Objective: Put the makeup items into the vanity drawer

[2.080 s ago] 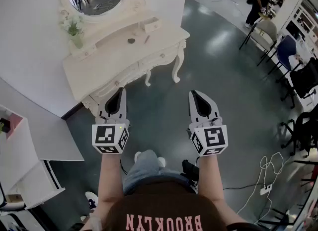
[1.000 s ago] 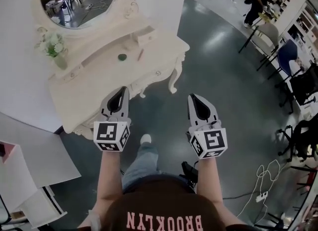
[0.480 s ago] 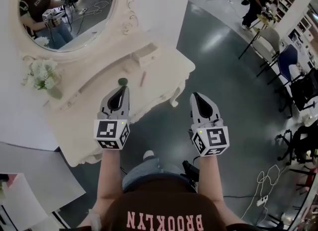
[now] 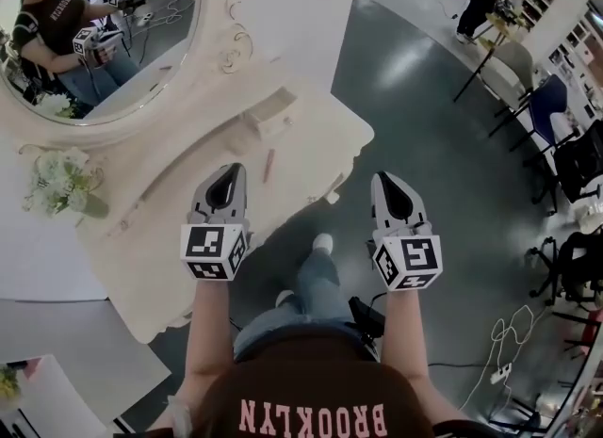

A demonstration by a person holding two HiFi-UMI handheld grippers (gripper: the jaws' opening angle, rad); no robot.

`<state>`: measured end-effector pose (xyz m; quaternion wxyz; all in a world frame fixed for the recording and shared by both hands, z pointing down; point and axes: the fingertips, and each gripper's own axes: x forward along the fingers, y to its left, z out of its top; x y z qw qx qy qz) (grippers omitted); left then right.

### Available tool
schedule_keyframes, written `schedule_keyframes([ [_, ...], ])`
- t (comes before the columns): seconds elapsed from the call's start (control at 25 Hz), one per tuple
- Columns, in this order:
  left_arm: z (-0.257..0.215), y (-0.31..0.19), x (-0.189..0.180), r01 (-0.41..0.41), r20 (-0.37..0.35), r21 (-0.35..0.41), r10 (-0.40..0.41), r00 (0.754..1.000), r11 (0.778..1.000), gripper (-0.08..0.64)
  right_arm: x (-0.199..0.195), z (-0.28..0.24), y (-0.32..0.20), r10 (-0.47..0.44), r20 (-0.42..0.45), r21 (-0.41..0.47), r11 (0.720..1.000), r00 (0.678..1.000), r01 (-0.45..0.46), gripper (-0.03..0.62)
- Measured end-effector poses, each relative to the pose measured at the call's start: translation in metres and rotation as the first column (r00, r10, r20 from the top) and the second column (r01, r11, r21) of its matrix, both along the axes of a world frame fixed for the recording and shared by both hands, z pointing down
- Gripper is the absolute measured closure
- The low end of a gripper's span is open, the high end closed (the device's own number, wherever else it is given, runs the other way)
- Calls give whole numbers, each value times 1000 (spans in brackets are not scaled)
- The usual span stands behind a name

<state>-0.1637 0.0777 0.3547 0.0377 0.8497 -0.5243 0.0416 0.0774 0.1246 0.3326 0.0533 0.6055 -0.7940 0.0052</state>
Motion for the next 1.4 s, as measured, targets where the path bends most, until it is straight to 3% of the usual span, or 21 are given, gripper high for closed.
schedule_keyframes([
  [0.6,29,-135,43,55,12,-60,-54,998,997,554,63,25,-153,-22,21,-35,999,1000,23,595],
  [0.88,42,-190,66,53,67,-96,-47,997,994,554,92,42,-225,-44,87,-80,995,995,51,595],
  [1.12,69,-210,69,97,79,-171,-85,993,980,553,100,68,-252,-70,92,-136,987,993,82,595],
  [1.4,107,-204,70,97,108,-273,-70,992,957,554,104,105,-251,-60,100,-221,972,993,81,595],
])
